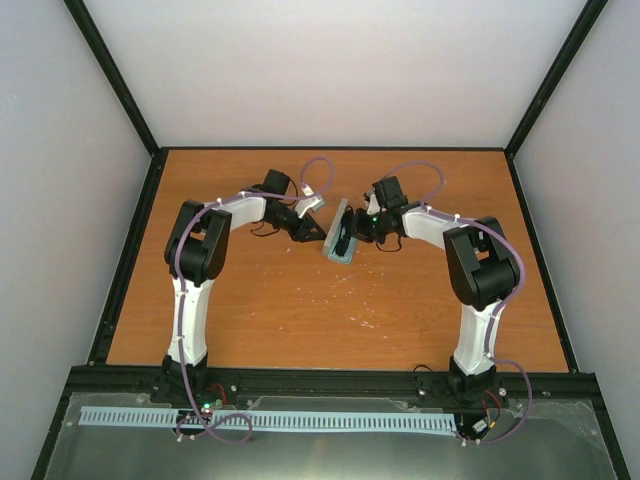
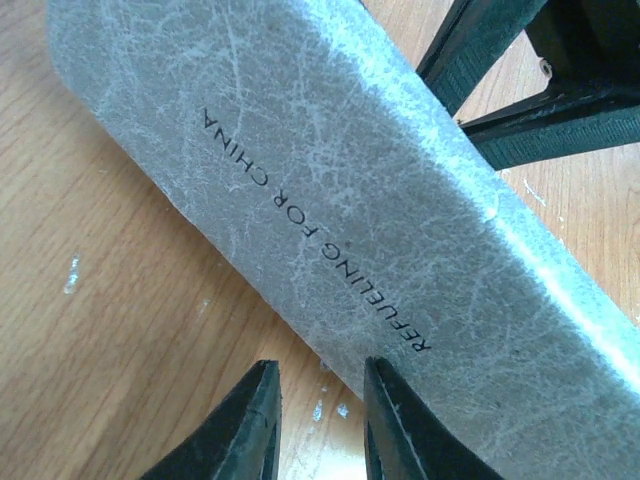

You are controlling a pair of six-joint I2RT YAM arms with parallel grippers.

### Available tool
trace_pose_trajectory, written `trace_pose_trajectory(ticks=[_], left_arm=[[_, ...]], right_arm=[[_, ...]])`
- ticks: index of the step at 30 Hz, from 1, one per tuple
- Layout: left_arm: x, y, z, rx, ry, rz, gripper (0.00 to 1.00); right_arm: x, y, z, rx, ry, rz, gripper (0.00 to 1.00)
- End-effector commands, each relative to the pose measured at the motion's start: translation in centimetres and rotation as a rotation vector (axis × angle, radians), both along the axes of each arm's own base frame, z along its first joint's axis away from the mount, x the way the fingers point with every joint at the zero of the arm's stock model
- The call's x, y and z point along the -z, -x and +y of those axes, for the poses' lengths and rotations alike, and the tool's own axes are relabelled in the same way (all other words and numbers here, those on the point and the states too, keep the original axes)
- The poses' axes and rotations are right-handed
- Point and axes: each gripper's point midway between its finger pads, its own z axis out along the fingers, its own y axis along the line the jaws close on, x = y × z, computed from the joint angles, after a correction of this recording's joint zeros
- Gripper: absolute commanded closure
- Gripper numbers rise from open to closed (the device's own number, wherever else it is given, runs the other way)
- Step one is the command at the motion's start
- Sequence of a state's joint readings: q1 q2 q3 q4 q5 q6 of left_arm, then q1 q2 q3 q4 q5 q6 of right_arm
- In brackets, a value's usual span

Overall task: Organize the sunglasses
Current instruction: Place the sunglasses in the sunglasses case.

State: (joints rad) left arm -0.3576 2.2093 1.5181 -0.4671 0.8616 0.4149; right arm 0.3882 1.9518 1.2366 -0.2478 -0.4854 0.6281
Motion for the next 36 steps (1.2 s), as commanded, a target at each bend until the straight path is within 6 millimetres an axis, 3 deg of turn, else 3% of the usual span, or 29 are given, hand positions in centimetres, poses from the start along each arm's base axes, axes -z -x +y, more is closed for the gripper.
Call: trace_pose_trajectory(ticks=[1, 10, 14, 18, 24, 36], left_arm=[[-1.9, 0.2, -1.1, 0.023, 0.036, -0.031, 0.74], [-1.7, 0.3, -1.3, 0.027, 0.033, -0.027, 0.75], [-1.6, 0.5, -1.4, 0.031, 0.03, -0.026, 0.74], [-1.5, 0.5, -1.4, 0.031, 0.03, -0.021, 0.75], [-1.4, 0.7, -1.6, 0.037, 0.03, -0.021, 0.75], [-1.3, 1.0, -1.7, 0.039, 0.029, -0.016, 0.75]], right_arm=[[0.7, 0.1, -0.6, 0.007, 0.027, 0.022, 0.91], [3.3, 1.0, -1.0, -0.009, 0.07, 0.089, 0.84], [3.9, 1.2, -1.3, -0.009, 0.091, 0.099, 0.72], [3.3, 1.2, -1.6, -0.003, 0.104, 0.083, 0.57], [1.3, 1.2, -2.7, 0.02, 0.155, 0.043, 0.55], [-0.5, 1.0, -3.7, 0.041, 0.198, 0.0, 0.54]])
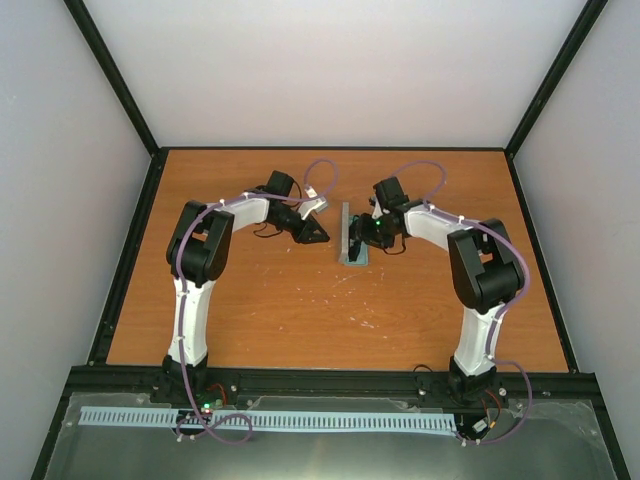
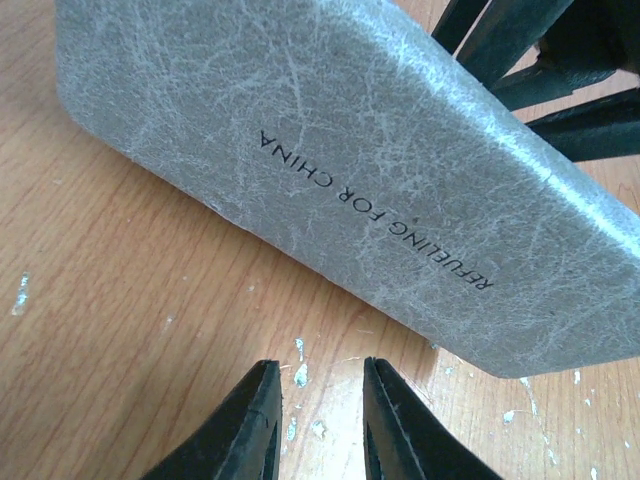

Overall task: Organize the sunglasses
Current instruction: Place the sunglasses in the sunglasses case, then adjust the sunglasses in the sunglasses case.

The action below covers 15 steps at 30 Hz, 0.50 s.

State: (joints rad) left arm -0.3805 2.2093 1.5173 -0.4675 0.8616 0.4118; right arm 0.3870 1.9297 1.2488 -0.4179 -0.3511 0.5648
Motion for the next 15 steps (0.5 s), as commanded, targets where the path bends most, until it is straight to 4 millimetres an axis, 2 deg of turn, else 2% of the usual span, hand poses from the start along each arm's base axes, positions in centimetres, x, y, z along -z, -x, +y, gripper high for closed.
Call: trace_pose_trajectory(ticks=[1, 6, 12, 15], left_arm=[[-1.4, 0.3, -0.8, 0.017, 0.03, -0.02, 0.75], [-1.5, 0.2, -0.8, 0.016, 0.033, -0.022, 0.75], [-1.5, 0.2, -0.9, 0.018, 0.037, -0.018, 0.75], [-1.5, 0.2, -0.9, 0.018, 0.036, -0.016, 0.75]], right_arm=[[-2.1, -0.4, -0.8, 0.017, 0.028, -0.051, 0.54], [-2.2, -0.4, -1.4, 0.026, 0.062, -0.057, 0.54], [-1.4, -0.2, -1.6, 0.029, 0.075, -0.041, 0.76], [-0.6, -0.1, -1.3, 0.022, 0.062, -0.02, 0.84]])
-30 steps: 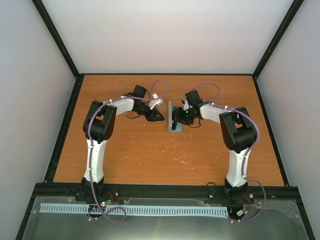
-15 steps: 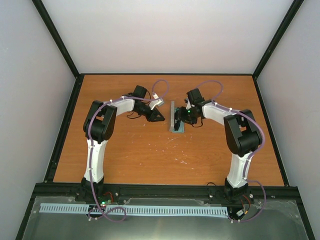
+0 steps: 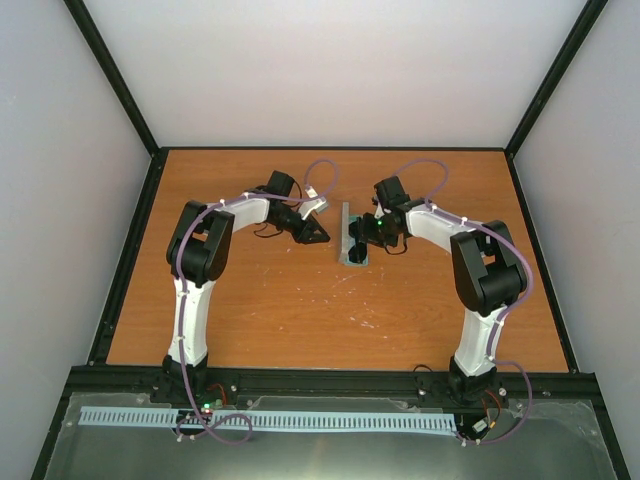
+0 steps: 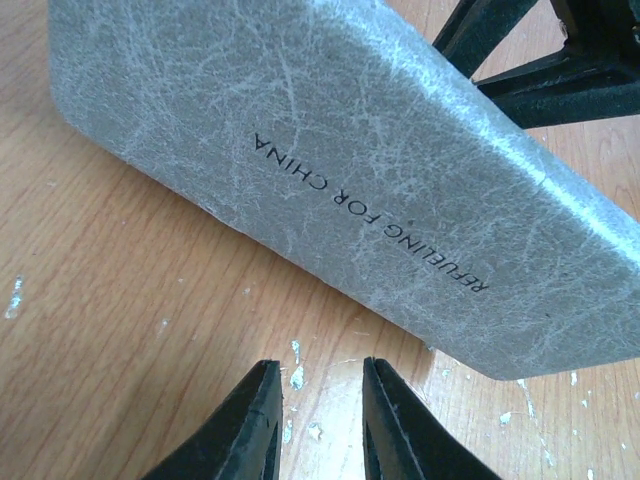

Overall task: Organize the sunglasses
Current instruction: Adjust the sunglasses in the sunglasses case.

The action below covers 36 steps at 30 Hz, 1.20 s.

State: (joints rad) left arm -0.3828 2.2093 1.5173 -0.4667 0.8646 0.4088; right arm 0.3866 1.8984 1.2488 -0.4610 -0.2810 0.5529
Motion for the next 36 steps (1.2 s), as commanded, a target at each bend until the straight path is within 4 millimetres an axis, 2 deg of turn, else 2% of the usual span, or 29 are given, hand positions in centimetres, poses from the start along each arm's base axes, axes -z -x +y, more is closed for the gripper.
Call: trace_pose_trajectory(ticks=[1, 12, 21, 27, 31, 36], left_arm=[[-1.4, 0.2, -0.8, 0.016, 0.033, -0.018, 0.75], [-1.5, 0.2, -0.9, 0.019, 0.038, -0.018, 0.75], [-1.4, 0.4, -0.9, 0.021, 0.035, -0.017, 0.76], [-1.6, 0.2, -1.0, 0.02, 0.035, -0.023, 0.75], [-1.7, 0.0, -1.0, 0.021, 0.034, -0.027, 0.75], [-1.7, 0.1, -0.9, 0.021, 0.031, -0.027, 0.76]], right_arm=[[0.2, -0.1, 0.0, -0.002, -0.005, 0.004, 0.85], [2.5, 0.7, 1.0, -0.03, -0.008, 0.057, 0.9], [3.2, 1.0, 2.1, -0.055, -0.019, 0.083, 0.9], [1.8, 1.1, 1.1, -0.048, 0.026, 0.061, 0.89], [-0.3, 0.9, 0.4, -0.037, 0.053, 0.02, 0.77], [-1.9, 0.8, 0.0, -0.035, 0.068, -0.003, 0.76]])
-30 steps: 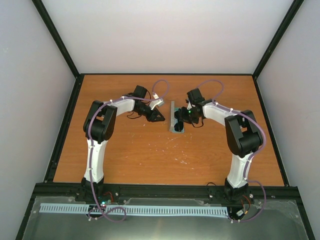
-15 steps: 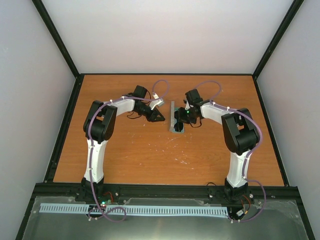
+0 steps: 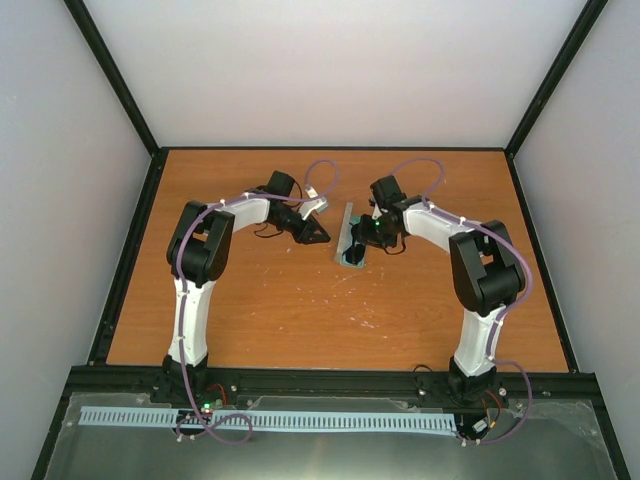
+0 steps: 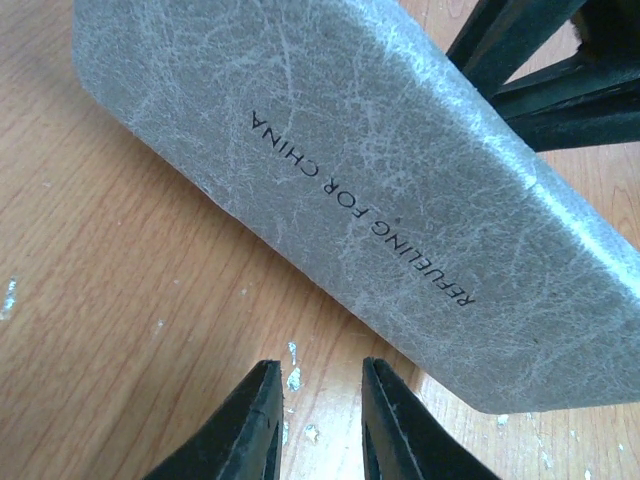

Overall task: Organize the sunglasses
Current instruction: Adjust the sunglasses in the sunglasses case.

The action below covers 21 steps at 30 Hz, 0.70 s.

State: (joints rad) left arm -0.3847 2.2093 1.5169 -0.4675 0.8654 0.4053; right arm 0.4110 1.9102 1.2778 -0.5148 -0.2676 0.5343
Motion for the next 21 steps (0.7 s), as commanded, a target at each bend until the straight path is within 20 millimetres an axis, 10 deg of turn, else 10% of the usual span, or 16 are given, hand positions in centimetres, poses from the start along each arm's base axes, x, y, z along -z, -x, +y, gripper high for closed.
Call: trace_pose_trajectory(ticks=[1, 7, 21], left_arm=[[-1.7, 0.0, -0.8, 0.022, 0.031, -0.033, 0.76], [-1.6, 0.1, -0.8, 0.021, 0.031, -0.028, 0.76], [-1.5, 0.3, -0.9, 0.022, 0.037, -0.018, 0.76]], right_arm=[[-2.1, 0.2, -0.5, -0.003, 0.033, -0.022, 0.78], [-1.2, 1.6, -0.3, -0.018, 0.02, 0.005, 0.95], [1.8, 3.2, 0.7, -0.057, 0.044, 0.059, 0.97]])
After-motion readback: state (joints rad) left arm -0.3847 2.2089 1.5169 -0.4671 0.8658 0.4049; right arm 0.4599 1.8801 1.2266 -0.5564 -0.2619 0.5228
